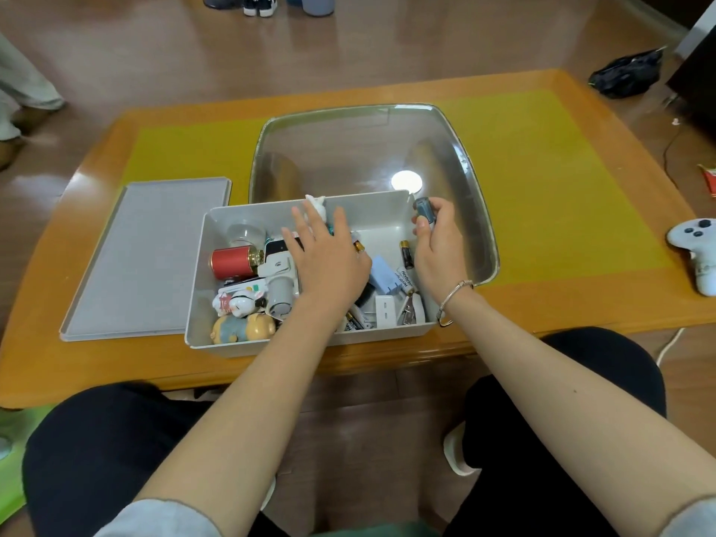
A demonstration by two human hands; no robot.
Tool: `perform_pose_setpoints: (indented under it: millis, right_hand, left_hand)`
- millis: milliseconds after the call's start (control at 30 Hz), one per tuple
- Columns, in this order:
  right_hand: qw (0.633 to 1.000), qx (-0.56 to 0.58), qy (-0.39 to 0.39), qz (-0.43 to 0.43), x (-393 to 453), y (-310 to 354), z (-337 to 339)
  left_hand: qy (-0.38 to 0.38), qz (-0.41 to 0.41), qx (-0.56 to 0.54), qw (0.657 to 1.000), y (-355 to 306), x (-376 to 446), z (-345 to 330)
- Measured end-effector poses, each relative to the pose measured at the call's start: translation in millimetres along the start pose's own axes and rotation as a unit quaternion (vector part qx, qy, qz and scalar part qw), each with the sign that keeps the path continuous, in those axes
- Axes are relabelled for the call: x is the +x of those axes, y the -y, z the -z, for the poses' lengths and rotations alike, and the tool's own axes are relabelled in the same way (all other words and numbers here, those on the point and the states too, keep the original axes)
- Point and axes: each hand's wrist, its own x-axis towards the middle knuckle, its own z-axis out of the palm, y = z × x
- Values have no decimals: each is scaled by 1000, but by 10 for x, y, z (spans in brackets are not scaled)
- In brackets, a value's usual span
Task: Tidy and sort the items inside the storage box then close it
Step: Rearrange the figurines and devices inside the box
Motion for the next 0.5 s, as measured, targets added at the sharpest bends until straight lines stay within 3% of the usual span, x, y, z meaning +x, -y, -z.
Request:
perform_pose_setpoints:
  millis: [67, 167, 400, 500]
  right_hand:
    - [1000, 13, -1, 4, 2, -2, 9]
    - [1000, 16, -1, 6, 9, 8, 7]
    - [1000, 25, -5, -9, 14, 2, 9]
    - [999, 32, -9, -18, 20, 8, 4]
  left_hand:
    - [-4, -89, -1, 996, -68, 13, -51]
    - [66, -202, 46, 976, -91, 81, -157]
    - [154, -26, 96, 983, 172, 187, -248]
    - [184, -25, 84, 979, 227, 139, -238]
